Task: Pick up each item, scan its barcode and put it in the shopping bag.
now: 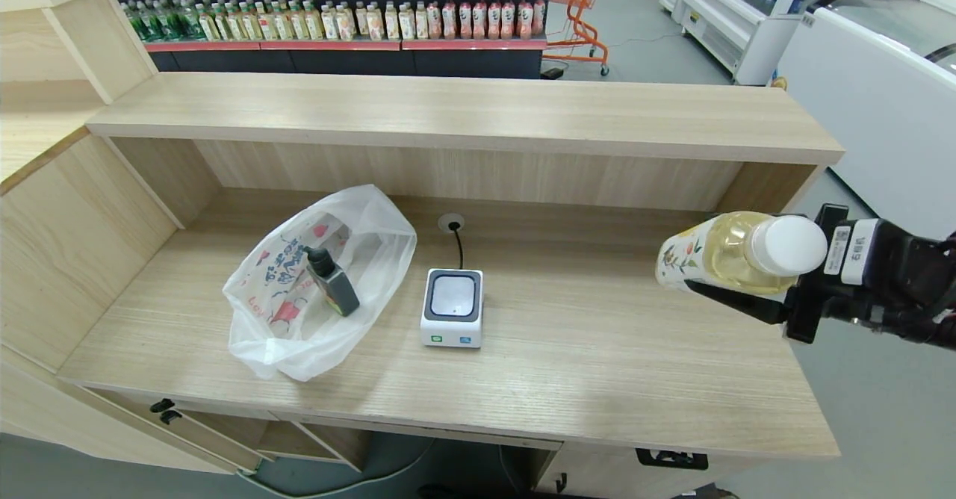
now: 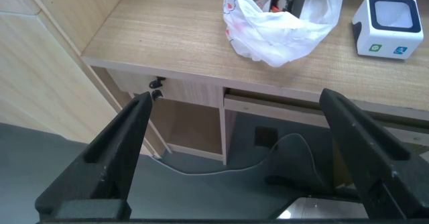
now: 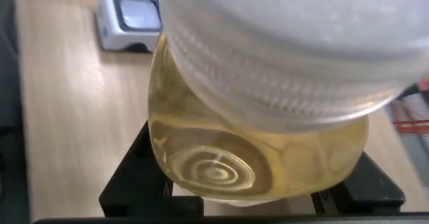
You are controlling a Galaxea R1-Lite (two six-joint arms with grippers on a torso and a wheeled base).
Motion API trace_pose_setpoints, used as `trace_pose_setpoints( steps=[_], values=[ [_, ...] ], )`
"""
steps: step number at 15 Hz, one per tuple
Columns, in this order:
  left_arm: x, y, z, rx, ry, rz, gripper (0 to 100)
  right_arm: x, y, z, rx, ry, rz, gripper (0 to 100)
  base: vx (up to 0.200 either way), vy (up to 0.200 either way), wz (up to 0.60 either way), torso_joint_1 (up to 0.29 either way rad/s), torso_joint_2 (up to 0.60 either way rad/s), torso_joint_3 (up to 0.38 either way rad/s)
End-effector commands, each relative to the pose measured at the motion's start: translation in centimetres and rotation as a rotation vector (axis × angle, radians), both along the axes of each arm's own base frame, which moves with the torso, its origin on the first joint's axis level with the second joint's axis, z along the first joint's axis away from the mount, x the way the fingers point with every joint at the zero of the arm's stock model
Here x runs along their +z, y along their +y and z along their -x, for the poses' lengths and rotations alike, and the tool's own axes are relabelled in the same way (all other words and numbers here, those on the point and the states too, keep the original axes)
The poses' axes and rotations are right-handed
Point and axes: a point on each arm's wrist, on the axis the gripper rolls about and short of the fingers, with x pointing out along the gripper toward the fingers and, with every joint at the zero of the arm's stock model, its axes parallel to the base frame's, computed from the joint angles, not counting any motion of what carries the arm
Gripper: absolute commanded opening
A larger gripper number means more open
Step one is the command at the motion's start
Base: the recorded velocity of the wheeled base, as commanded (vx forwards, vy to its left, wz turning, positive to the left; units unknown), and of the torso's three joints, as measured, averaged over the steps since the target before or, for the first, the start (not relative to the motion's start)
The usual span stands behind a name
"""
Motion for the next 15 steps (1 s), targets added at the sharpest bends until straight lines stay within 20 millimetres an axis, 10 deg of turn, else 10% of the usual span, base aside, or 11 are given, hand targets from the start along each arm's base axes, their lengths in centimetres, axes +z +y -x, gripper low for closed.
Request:
trace_pose_setpoints(
  steps=[1, 9, 15],
  values=[
    [0.0, 0.0, 0.0, -0.001, 0.000, 0.000, 100, 0.2, -0.7, -0.7, -0.051, -0.060, 0.053, 0, 0.000, 0.000, 0.00, 0.000, 0.00, 0.000],
    [0.0, 0.0, 0.0, -0.001, 0.000, 0.000, 100, 0.2, -0.5, -0.5, -0.026, -0.152, 0.135, 0, 0.000, 0.000, 0.00, 0.000, 0.00, 0.000],
    [0.0, 0.0, 0.0, 0.000, 0.000, 0.001, 100, 0.2, 1.0, -0.3, 0.038, -0.140, 0.120, 0, 0.100, 0.200, 0.00, 0.001, 0.00, 0.002]
  ],
)
